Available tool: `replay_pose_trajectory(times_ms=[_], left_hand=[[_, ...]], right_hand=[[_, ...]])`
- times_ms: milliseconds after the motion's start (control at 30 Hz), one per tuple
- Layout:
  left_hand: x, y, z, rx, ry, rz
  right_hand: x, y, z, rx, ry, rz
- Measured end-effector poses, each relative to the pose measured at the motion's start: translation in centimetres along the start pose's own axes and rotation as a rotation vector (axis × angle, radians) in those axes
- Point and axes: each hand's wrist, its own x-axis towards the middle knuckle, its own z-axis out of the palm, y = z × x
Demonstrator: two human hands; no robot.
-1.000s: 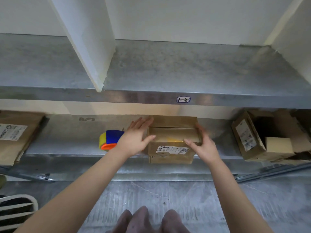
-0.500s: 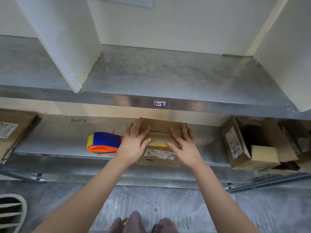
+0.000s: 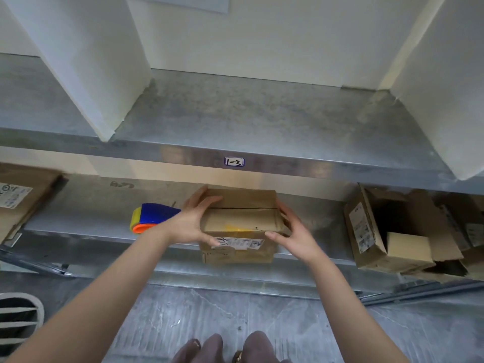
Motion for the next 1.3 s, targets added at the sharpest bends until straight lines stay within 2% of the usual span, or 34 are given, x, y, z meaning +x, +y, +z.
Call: replay_pose_trajectory(times_ms=[67,233,333,400,467,567,633,733,800,900,967,1067,1167,1300], left_hand=[[0.8,-0.4,-0.6,0.089,-0.068,-0.002],[0.7,0.3,1.1,-0.01,0.191,-0.05],[0.4,2.7,4.1,-0.053,0.368,-0.143],[0.3,4.6,6.0,-0.061,0.377,-0.22],[0.2,5.3,6.4,-0.089,0.291,-0.246],[-0.6,4.3,5.0,-0.035,0.17,-0.124],[-1.4,3.2,4.4,-0.009,0.221,-0.02],[-2.4,2.7,5.1,-0.066,0.367,0.001],[-2.8,3.3,6.0,-0.066,0.408,0.021],[-3.1,3.7,6.6,-0.118,0.372,0.046],[-2.8,3.3,6.4,-0.103,0.366,0.034],[-1.7,2.6,6.1,0.088,0.426,0.088],[-1.0,2.9,6.1,0.181,0.431,0.085],[-0.6,3.3,5.8,0.241,0.404,0.032]], right_hand=[[0.4,-0.4,0.7,-0.061,0.027,-0.034],[0.6,-1.0,2.3,-0.211,0.448,0.036],[0.0,-1.5,3.7,-0.242,0.553,0.081],[-0.4,-1.8,4.8,-0.174,0.503,0.058],[-1.0,-2.0,5.8,-0.009,0.441,0.021],[-1.8,-1.7,6.4,0.209,0.462,0.052],[-2.4,-1.5,6.3,0.254,0.423,0.107],[-3.4,-1.8,6.0,0.331,0.159,0.095],[-3.9,-2.4,6.0,0.228,0.034,0.006],[-2.9,-2.1,6.3,-0.098,0.146,-0.06],[-2.1,-2.2,6.4,-0.137,0.187,-0.046],[-0.6,-2.7,6.5,-0.197,0.162,-0.082],[0.5,-3.2,6.8,-0.257,0.17,-0.074],[0.6,-4.2,7.0,-0.548,0.18,0.011]])
